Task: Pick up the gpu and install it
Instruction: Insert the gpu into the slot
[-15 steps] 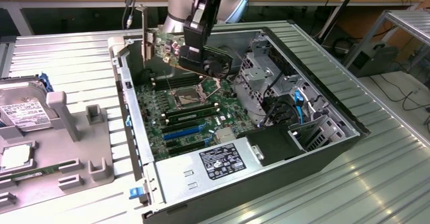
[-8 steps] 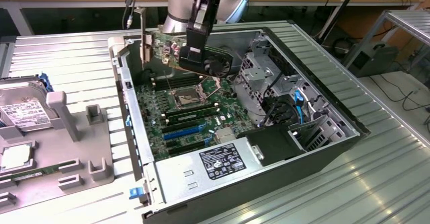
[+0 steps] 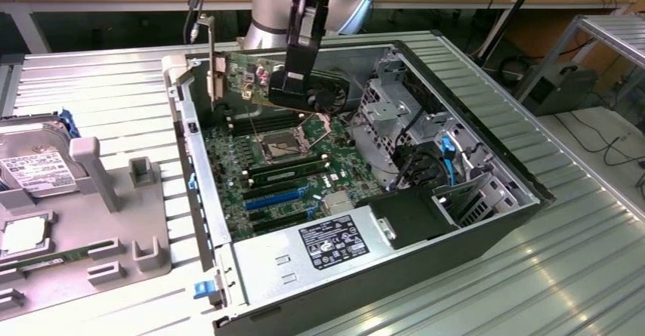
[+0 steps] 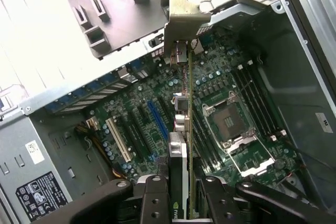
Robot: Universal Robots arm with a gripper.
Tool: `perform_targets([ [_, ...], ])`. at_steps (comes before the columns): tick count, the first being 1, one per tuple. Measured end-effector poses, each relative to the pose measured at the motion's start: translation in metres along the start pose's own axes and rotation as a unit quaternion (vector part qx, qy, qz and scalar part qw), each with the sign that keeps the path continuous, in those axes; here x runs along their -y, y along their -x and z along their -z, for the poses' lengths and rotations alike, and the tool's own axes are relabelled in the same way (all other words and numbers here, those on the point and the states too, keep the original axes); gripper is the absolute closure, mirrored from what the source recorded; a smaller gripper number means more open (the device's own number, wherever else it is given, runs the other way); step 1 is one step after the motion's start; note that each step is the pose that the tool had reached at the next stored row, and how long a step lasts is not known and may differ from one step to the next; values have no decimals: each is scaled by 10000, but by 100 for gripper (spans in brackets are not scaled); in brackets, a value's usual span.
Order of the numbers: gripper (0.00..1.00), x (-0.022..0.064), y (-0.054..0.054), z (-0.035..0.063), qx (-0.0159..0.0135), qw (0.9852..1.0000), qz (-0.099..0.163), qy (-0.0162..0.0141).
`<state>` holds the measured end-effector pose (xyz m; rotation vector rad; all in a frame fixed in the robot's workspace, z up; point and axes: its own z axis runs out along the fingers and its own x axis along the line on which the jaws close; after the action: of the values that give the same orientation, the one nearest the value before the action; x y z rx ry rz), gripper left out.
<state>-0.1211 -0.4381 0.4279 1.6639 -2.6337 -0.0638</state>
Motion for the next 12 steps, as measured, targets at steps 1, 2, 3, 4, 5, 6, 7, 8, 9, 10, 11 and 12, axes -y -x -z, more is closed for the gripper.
perform_targets([
  [1,73,0,0,0,-3,10000,62,0],
  [2,73,0,0,0,-7,9999,147,0],
  [3,73,0,0,0,-10,9998,210,0],
  [4,73,0,0,0,-13,9996,268,0],
  [5,73,0,0,0,-15,9995,304,0],
  [6,73,0,0,0,-17,9994,357,0],
  [7,73,0,0,0,-19,9992,390,0],
  [8,73,0,0,0,-22,9990,448,0],
  [9,73,0,0,0,-26,9985,544,0],
  [10,73,0,0,0,-29,9983,587,0],
  [11,73,0,0,0,-30,9980,627,0],
  [12,73,0,0,0,-35,9974,716,0],
])
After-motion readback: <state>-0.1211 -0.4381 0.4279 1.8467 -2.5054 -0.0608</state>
